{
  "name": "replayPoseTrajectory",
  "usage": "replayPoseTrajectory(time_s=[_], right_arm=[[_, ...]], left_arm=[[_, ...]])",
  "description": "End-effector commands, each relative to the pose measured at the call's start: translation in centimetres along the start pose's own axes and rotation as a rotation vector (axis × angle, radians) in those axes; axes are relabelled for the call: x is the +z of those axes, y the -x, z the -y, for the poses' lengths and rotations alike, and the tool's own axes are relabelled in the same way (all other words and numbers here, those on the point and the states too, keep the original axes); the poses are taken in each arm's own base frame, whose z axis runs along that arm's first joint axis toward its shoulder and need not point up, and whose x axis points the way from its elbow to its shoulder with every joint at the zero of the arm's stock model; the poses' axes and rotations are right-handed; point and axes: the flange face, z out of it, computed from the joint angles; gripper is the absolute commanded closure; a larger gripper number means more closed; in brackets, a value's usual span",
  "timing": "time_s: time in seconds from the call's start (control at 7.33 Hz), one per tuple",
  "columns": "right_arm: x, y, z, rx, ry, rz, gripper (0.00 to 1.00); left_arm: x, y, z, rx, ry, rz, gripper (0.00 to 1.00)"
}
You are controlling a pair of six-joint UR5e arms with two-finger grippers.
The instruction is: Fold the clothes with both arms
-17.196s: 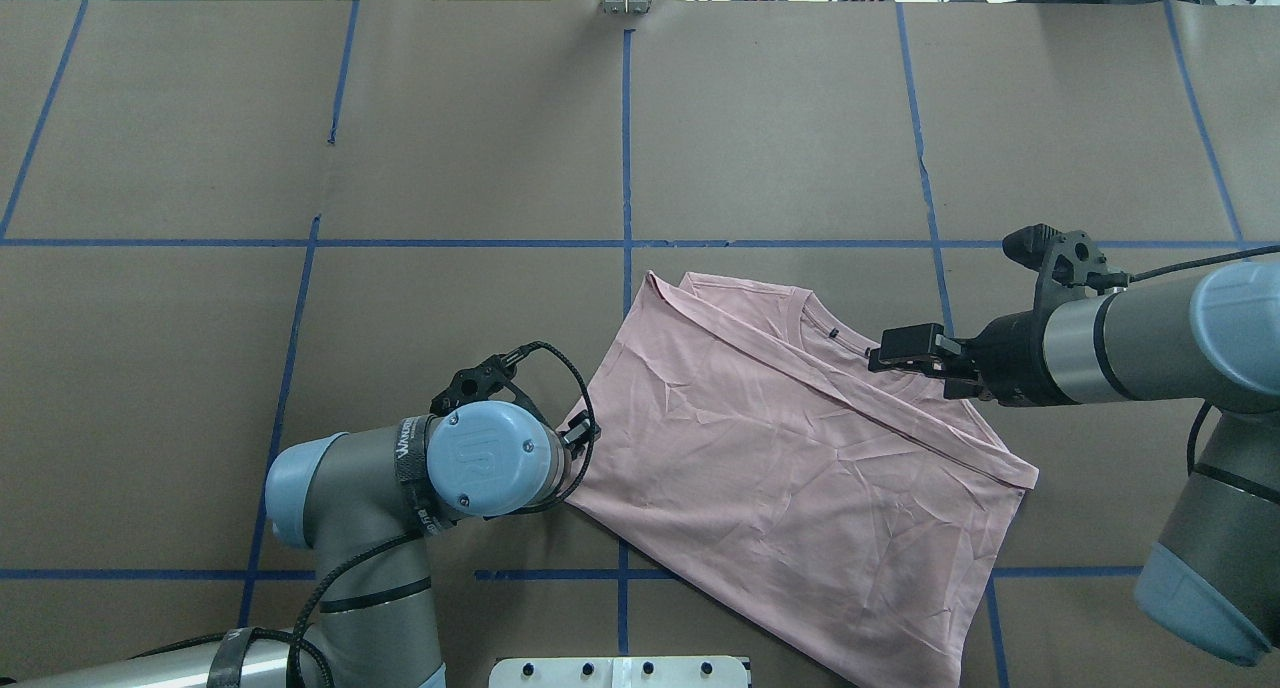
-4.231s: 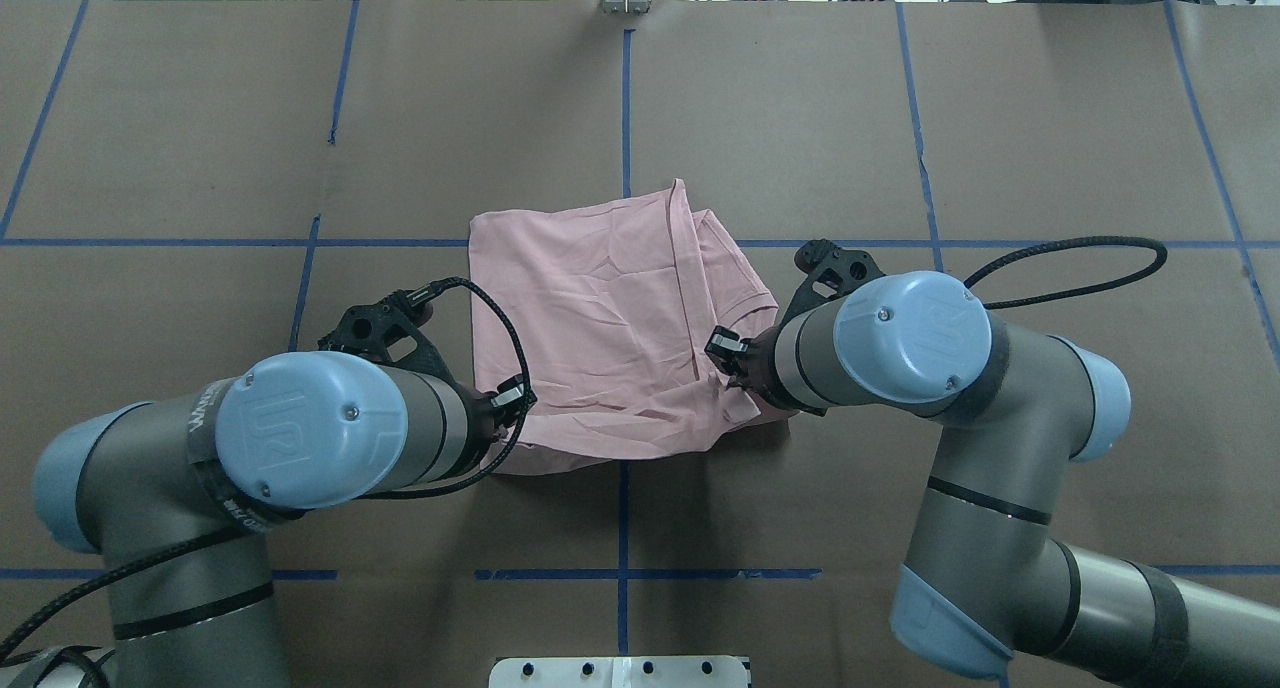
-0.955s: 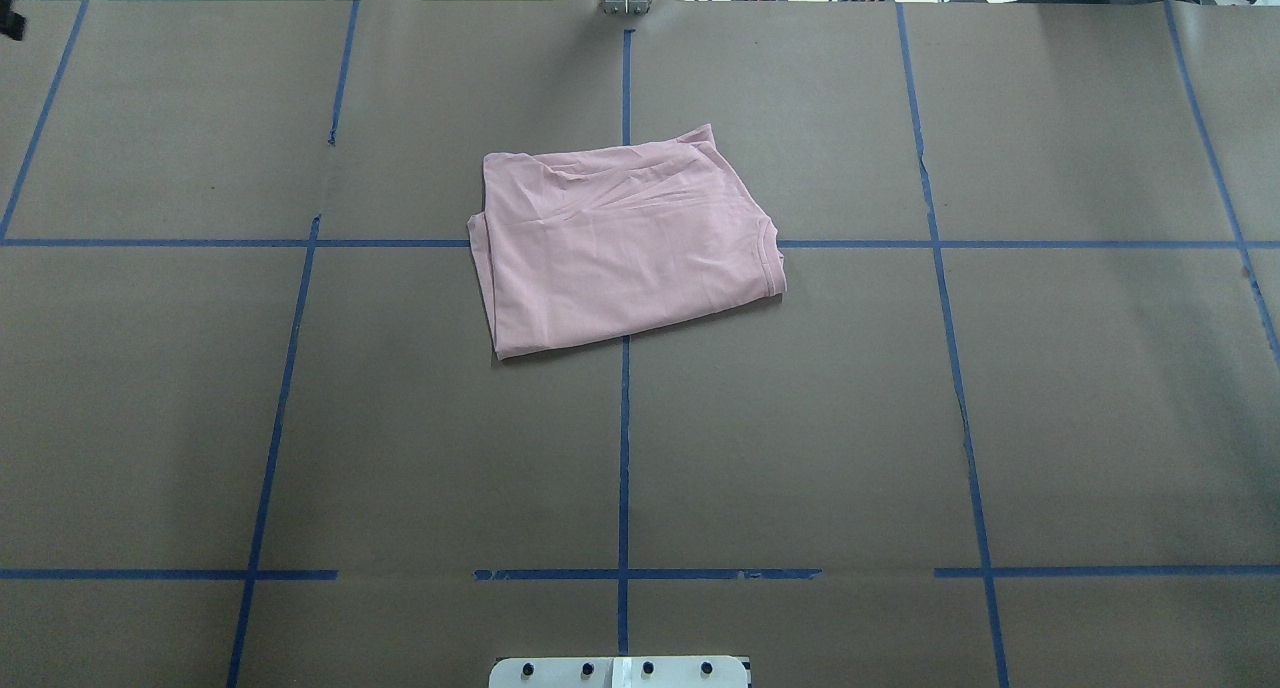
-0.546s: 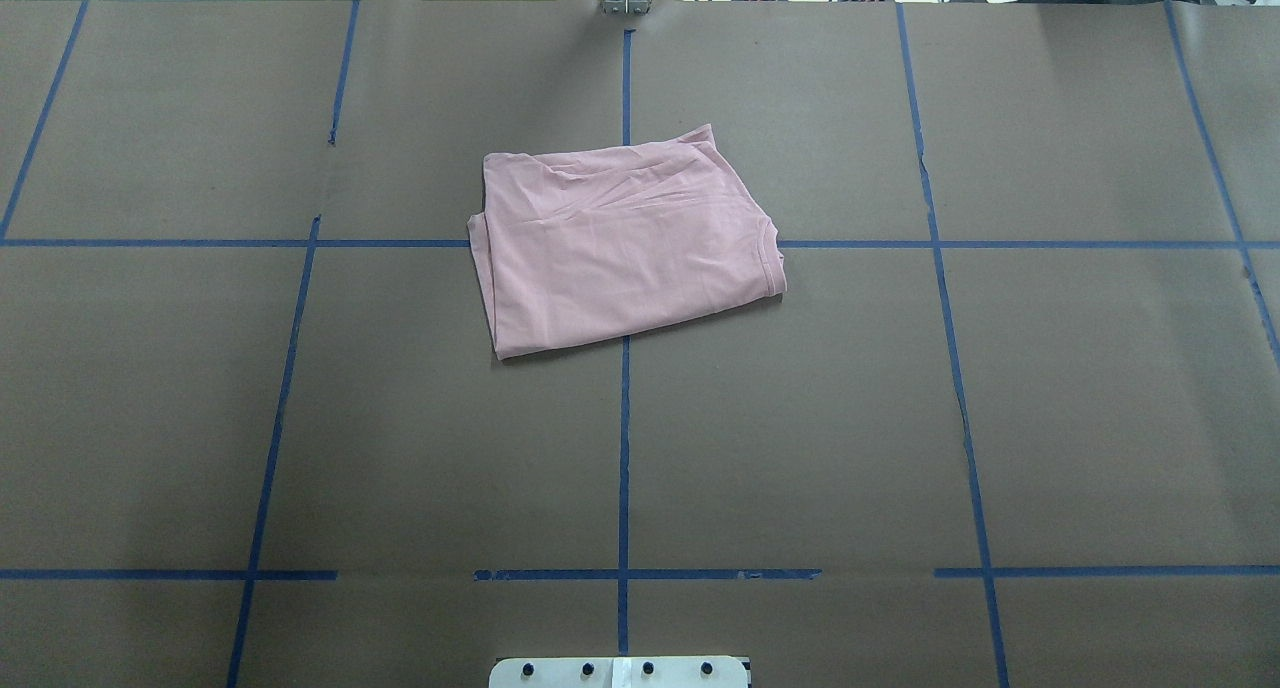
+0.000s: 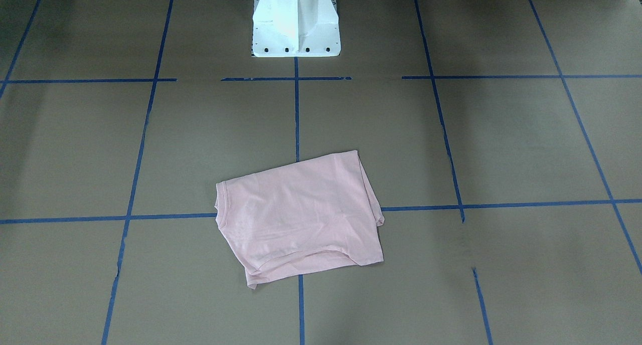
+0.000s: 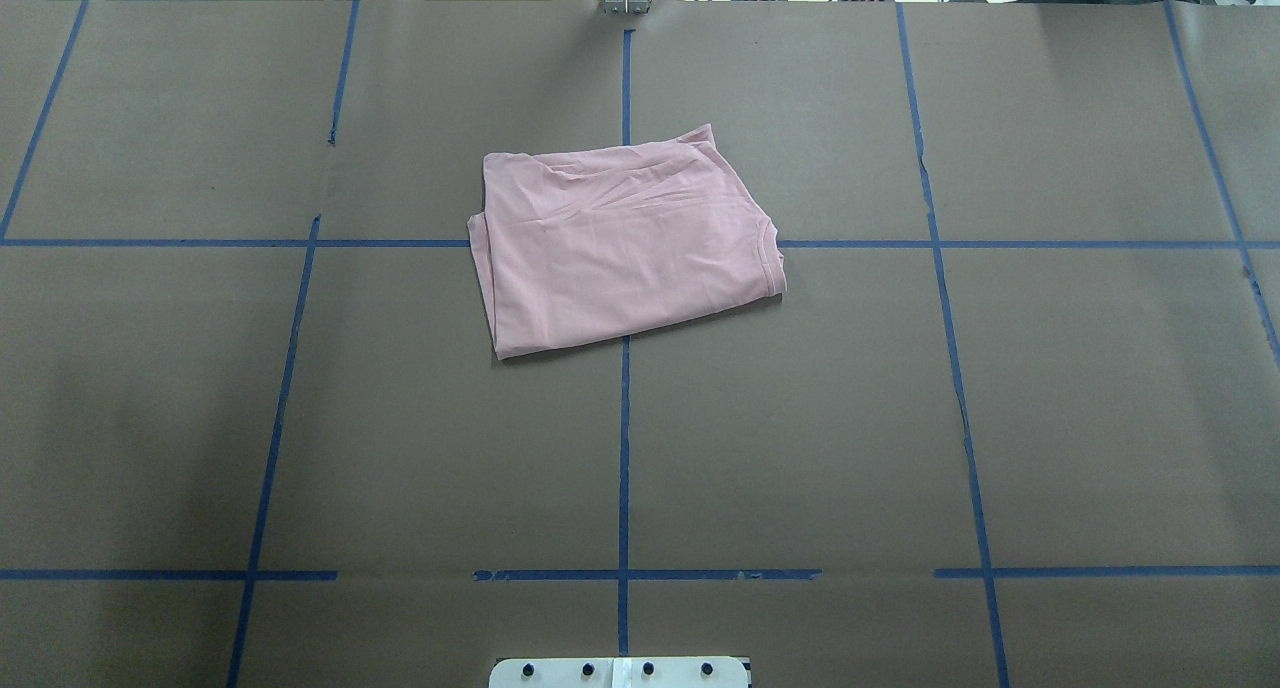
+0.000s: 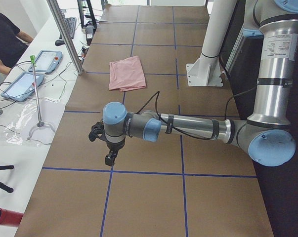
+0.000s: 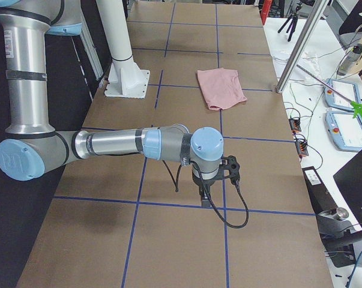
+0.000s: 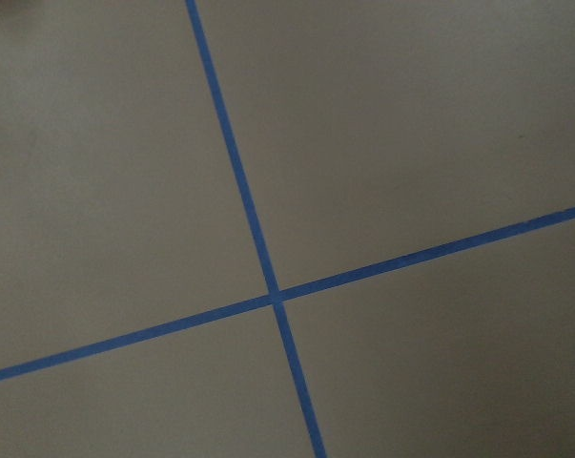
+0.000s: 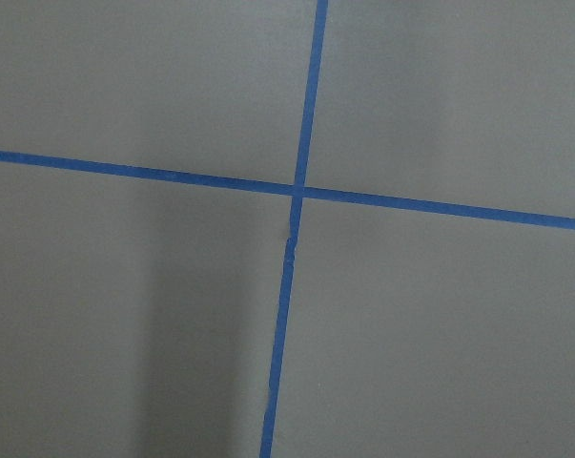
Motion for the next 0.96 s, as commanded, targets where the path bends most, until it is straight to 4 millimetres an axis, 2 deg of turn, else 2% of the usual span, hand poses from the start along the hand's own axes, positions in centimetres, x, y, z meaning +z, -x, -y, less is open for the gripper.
replayPoseTrajectory(time_s=[0.0,0.14,0.27,0.41,0.82], right_arm=[[1.8,0.7,0.0,0.000,0.039,0.001,0.00],[3.3,1.8,0.4,0.058,0.069,-0.004,0.00],[3.9,2.4,0.6,0.103,0.081,-0.003,0.00],[4.4,2.2,0.0,0.113,0.092,0.002,0.00],[5.2,2.8,0.2,0.092,0.106,0.000,0.00]], left_arm=[[1.8,1.8,-0.7,0.006,0.004,0.014,0.00],[1.9,1.7,-0.7,-0.009,0.018,0.004,0.00],[0.6,0.7,-0.3,-0.034,0.045,-0.001,0.00],[-0.1,0.0,-0.6,-0.051,0.065,-0.004,0.00],[0.4,0.4,-1.4,-0.066,0.082,-0.006,0.00]])
